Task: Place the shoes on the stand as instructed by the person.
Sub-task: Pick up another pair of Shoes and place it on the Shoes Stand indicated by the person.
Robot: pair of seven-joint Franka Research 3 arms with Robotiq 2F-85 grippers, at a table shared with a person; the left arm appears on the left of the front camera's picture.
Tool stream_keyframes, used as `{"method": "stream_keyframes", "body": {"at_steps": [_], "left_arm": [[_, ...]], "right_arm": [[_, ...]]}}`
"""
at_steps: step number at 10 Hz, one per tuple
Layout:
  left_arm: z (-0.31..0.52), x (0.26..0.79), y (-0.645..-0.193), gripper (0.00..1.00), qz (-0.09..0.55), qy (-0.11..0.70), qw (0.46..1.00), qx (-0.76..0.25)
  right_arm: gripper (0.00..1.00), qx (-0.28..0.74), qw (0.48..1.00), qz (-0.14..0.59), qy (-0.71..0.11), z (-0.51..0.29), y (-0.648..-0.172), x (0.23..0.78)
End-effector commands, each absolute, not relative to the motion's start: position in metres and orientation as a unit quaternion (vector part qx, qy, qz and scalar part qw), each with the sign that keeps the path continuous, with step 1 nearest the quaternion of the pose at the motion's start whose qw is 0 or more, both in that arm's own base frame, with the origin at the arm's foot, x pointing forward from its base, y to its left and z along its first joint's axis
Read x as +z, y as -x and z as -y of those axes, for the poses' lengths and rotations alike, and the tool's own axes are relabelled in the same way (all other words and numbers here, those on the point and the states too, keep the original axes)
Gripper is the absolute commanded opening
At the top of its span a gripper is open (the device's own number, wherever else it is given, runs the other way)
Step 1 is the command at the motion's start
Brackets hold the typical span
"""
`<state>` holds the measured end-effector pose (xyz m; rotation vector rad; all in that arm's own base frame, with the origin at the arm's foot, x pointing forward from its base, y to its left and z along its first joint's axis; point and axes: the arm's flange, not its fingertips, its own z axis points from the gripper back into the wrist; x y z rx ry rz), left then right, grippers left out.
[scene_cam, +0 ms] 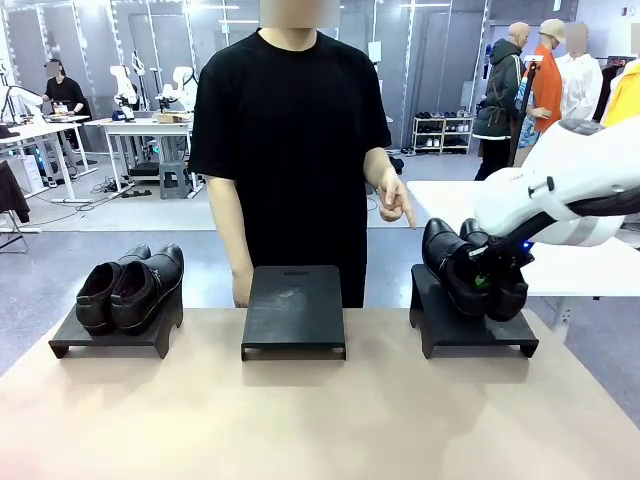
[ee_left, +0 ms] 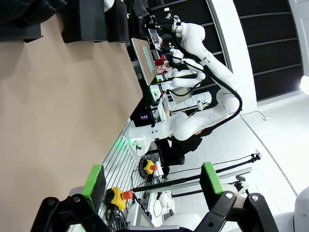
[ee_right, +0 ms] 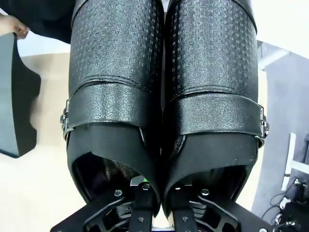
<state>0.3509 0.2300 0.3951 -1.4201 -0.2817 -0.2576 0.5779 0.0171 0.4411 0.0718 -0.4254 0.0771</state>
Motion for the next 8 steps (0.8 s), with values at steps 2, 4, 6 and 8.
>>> {"method": "stream_keyframes", "body": {"at_steps": [2,4,6,8], "left_arm": [[-0.228,0.396,-0.352,1.0,0.138,0.643,0.745,-0.116],[-0.228,0.396,-0.352,1.0,0.138,0.643,0.745,-0.116],[-0.228,0.396,-0.352,1.0,0.138,0.643,0.745,-0.116],[-0.228,0.396,-0.352,1.0,0.138,0.643,0.745,-0.116]], "right_arm": [[0.08,0.026,0.97,0.239,-0.023,-0.021,-0.596,0.434],[0.08,0.02,0.97,0.24,-0.021,-0.02,-0.6,0.424],[0.08,0.014,0.97,0.243,-0.025,-0.02,-0.604,0.416],[0.08,0.011,0.972,0.233,-0.03,-0.021,-0.607,0.409]]}}
